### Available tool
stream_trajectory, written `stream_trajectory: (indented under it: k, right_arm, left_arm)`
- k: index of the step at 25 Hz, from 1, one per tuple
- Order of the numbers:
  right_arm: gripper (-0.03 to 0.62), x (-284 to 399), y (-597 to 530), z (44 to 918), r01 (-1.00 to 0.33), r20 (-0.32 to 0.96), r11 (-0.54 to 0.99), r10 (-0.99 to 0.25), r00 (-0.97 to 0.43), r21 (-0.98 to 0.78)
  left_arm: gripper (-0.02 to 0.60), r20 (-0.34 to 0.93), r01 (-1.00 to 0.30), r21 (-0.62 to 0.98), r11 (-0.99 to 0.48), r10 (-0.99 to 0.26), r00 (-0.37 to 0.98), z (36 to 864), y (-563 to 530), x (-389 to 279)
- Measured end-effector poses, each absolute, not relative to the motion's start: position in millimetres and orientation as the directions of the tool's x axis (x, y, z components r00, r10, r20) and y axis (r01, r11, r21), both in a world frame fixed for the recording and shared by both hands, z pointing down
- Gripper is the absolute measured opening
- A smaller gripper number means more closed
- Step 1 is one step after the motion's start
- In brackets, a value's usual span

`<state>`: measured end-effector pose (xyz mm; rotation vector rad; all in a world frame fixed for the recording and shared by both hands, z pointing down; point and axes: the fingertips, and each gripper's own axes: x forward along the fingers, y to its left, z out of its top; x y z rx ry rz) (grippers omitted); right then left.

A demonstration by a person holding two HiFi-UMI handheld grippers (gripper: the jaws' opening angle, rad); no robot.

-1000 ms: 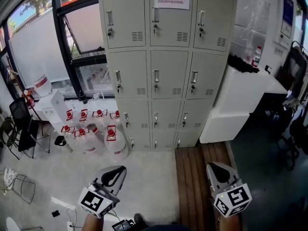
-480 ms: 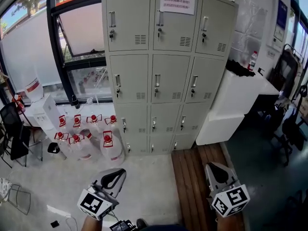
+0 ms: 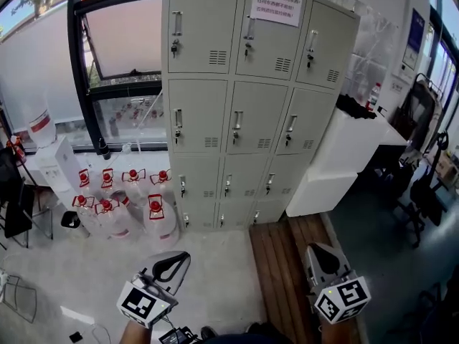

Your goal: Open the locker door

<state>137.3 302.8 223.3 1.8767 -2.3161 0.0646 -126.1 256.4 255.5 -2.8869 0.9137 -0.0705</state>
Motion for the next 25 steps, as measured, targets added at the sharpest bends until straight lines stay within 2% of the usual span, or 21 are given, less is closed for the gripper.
stream_trajectory:
  k: [7, 18, 25]
  right_arm:
    - [0.037, 114.3, 270.9, 227.8, -0.965, 0.160, 0.250, -0.959, -0.236, 0.074]
    - [0.037, 77.3, 196.7, 234.7, -0.918, 0.154, 0.395, -0.910, -0.385, 0.041]
    - [0.037, 91.2, 137.5, 247.3, -0.899, 0.175, 0.437, -0.886, -0.428, 0.014]
  left_arm:
    - [0.025, 0.022, -0.586, -0.130, -0.800, -0.594, 0.804, 267.1, 253.4, -147.5]
    - [0.025, 0.071, -0.680, -0.140, -0.719, -0.693, 0.718, 273.1, 232.9, -182.7]
    - [0.025, 0.103, -0.714, -0.112, -0.691, -0.723, 0.683, 283.9, 189.9, -163.9]
